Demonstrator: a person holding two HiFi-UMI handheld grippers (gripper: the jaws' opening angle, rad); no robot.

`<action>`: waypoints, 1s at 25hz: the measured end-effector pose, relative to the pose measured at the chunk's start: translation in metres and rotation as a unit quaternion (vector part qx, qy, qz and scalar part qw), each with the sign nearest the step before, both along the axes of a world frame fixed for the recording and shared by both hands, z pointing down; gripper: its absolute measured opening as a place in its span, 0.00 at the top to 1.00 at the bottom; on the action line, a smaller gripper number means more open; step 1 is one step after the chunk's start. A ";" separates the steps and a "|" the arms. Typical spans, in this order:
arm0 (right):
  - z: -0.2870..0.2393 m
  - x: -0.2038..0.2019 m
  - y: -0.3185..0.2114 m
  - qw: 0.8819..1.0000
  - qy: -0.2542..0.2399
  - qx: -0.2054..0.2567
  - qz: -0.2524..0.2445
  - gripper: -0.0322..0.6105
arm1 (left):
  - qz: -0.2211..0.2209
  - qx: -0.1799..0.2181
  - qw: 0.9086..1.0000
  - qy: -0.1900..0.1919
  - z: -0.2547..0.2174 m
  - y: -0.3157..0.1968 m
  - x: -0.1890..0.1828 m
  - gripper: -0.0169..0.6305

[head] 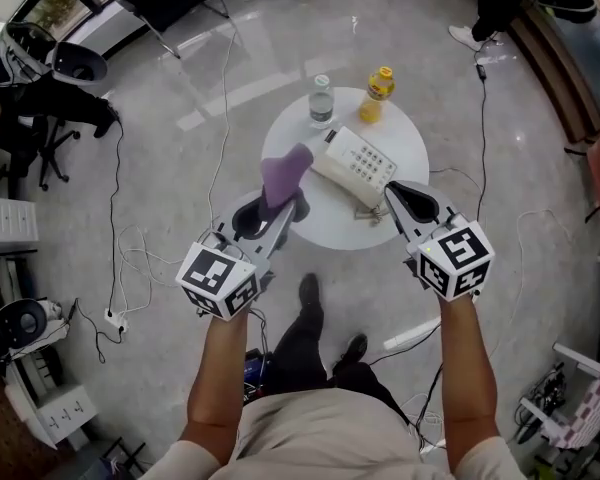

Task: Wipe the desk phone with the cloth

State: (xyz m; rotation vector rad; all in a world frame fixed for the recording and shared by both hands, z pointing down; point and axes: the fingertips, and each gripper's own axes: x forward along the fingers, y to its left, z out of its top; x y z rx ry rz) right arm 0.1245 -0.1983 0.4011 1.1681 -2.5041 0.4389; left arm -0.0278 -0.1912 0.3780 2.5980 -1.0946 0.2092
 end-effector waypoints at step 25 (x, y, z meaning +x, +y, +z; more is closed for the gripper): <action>0.169 -0.064 -0.054 0.990 0.080 -0.092 -0.064 0.60 | -0.023 -0.101 0.994 0.042 0.126 -0.035 -0.038 0.83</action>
